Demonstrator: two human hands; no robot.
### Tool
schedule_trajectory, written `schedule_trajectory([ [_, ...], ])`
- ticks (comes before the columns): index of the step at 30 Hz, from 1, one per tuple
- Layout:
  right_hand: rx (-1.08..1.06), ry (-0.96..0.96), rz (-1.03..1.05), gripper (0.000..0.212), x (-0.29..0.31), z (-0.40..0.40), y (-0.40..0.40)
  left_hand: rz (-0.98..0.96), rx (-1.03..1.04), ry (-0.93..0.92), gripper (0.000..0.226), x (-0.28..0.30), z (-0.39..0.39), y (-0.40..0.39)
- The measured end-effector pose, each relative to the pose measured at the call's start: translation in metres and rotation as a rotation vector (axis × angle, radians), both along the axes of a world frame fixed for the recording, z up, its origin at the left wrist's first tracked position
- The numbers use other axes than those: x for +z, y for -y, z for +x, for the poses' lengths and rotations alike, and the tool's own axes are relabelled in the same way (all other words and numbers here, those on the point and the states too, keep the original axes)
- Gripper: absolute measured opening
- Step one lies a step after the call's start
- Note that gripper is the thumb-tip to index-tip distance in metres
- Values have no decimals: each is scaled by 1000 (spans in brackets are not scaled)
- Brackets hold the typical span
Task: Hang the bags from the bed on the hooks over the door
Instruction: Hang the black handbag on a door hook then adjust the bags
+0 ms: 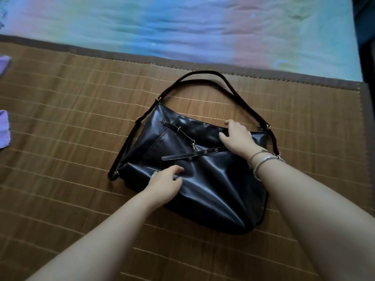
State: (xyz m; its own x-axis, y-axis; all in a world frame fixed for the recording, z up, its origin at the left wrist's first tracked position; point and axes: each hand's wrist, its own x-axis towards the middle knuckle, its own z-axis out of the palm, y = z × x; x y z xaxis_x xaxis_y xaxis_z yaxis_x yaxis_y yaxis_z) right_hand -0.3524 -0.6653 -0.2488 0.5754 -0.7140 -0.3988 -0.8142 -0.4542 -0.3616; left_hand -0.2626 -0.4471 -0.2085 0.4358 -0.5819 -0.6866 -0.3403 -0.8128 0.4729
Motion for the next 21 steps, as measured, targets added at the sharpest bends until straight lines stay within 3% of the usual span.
schedule_trajectory([
  [2,-4,-81,-55,46,-2,8,4,-8,36,-18,40,-4,1,-4],
  [5,80,-158,71,52,5,16,1,-23,78,-46,39,-1,3,-7],
  [8,163,37,77,47,24,16,-17,-81,79,-24,46,16,3,-8],
  [11,243,262,118,44,54,11,-37,-216,34,132,64,45,8,-7],
  [15,435,352,164,43,106,4,-63,-334,-131,384,78,98,21,-5],
  [21,652,449,13,34,175,-10,-111,-189,-516,586,70,165,28,-27],
])
